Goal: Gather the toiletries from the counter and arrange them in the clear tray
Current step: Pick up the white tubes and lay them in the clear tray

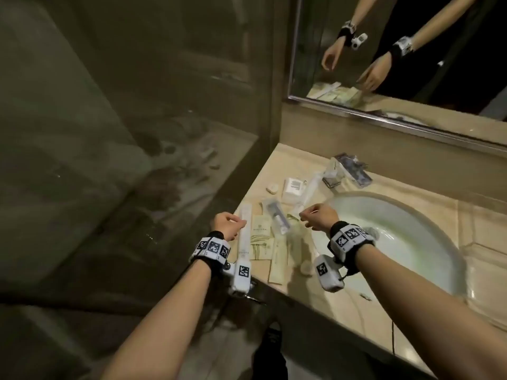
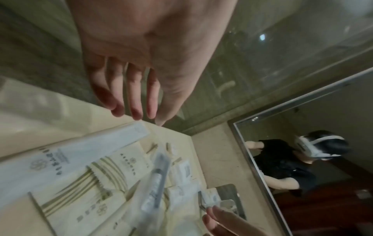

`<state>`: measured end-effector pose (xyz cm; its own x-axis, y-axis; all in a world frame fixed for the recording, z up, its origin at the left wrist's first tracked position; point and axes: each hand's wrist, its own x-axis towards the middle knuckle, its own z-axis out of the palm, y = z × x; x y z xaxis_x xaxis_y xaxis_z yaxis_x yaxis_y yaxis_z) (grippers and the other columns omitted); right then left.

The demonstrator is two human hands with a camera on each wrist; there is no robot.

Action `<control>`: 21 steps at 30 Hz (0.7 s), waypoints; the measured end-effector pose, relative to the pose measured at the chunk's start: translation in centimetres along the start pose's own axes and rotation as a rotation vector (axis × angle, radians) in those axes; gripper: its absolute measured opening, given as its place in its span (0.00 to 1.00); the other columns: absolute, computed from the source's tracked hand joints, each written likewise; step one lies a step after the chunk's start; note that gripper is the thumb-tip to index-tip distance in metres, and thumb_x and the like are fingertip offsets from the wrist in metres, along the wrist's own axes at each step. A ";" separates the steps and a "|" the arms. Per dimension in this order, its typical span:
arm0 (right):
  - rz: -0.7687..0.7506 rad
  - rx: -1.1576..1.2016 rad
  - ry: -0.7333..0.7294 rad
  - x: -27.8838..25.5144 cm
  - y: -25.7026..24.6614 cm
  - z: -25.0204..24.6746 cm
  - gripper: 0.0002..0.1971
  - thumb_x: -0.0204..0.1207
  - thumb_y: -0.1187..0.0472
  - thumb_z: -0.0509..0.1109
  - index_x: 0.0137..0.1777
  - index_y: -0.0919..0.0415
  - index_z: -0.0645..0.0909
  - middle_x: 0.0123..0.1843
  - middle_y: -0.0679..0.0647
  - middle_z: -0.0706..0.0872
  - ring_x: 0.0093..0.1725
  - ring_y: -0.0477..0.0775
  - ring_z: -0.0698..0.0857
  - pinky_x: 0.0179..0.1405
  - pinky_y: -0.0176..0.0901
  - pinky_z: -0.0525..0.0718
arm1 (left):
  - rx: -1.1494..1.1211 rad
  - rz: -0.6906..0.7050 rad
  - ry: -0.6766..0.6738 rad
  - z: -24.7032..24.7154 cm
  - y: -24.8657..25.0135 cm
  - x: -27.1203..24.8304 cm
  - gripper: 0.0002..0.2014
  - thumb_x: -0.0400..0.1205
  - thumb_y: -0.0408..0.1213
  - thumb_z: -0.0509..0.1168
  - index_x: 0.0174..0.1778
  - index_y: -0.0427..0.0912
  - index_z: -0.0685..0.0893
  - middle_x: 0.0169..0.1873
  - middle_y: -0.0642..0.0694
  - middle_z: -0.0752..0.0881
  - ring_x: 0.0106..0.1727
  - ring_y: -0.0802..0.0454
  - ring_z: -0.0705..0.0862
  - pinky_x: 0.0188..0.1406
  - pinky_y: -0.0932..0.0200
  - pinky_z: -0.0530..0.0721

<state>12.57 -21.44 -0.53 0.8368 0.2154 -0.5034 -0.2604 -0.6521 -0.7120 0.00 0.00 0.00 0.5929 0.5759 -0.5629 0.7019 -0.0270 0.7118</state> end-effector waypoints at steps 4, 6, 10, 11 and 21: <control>0.127 -0.077 0.022 4.3 0.4 1.9 0.14 0.73 0.60 0.74 0.26 0.57 0.79 0.36 0.57 0.86 0.39 0.58 0.86 0.46 0.49 0.88 | 0.077 -0.098 0.026 1.3 -0.5 3.4 0.11 0.70 0.35 0.78 0.40 0.42 0.81 0.53 0.37 0.88 0.50 0.41 0.87 0.45 0.53 0.87; 0.166 -0.130 0.046 6.1 0.6 2.6 0.14 0.73 0.58 0.73 0.28 0.59 0.79 0.33 0.58 0.84 0.36 0.58 0.83 0.40 0.46 0.84 | 0.100 -0.131 0.018 2.1 -0.7 4.4 0.14 0.70 0.34 0.78 0.46 0.40 0.81 0.57 0.37 0.87 0.58 0.40 0.86 0.53 0.53 0.84; 0.236 -0.142 0.129 9.0 1.2 3.4 0.17 0.73 0.55 0.74 0.51 0.70 0.80 0.48 0.66 0.84 0.43 0.62 0.84 0.33 0.41 0.78 | 0.150 -0.180 0.026 3.2 -1.1 5.9 0.26 0.69 0.33 0.79 0.60 0.36 0.77 0.63 0.38 0.81 0.63 0.42 0.82 0.58 0.56 0.80; 0.247 -0.130 0.147 9.6 1.4 3.6 0.24 0.72 0.53 0.75 0.59 0.72 0.78 0.56 0.68 0.84 0.50 0.65 0.85 0.38 0.44 0.82 | 0.157 -0.183 0.028 3.4 -1.1 6.2 0.26 0.69 0.33 0.79 0.60 0.35 0.77 0.63 0.38 0.81 0.64 0.41 0.82 0.60 0.54 0.82; 0.306 -0.147 0.117 10.8 1.1 4.0 0.18 0.71 0.58 0.77 0.53 0.71 0.79 0.52 0.64 0.85 0.44 0.61 0.82 0.28 0.43 0.79 | 0.243 -0.176 -0.003 3.7 -0.9 7.3 0.14 0.76 0.26 0.69 0.58 0.31 0.86 0.60 0.35 0.86 0.63 0.39 0.84 0.64 0.50 0.83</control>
<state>19.43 -16.90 -8.73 0.7825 -0.0851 -0.6169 -0.4424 -0.7731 -0.4545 5.17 1.24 -6.27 0.4548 0.5864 -0.6702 0.8677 -0.1223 0.4819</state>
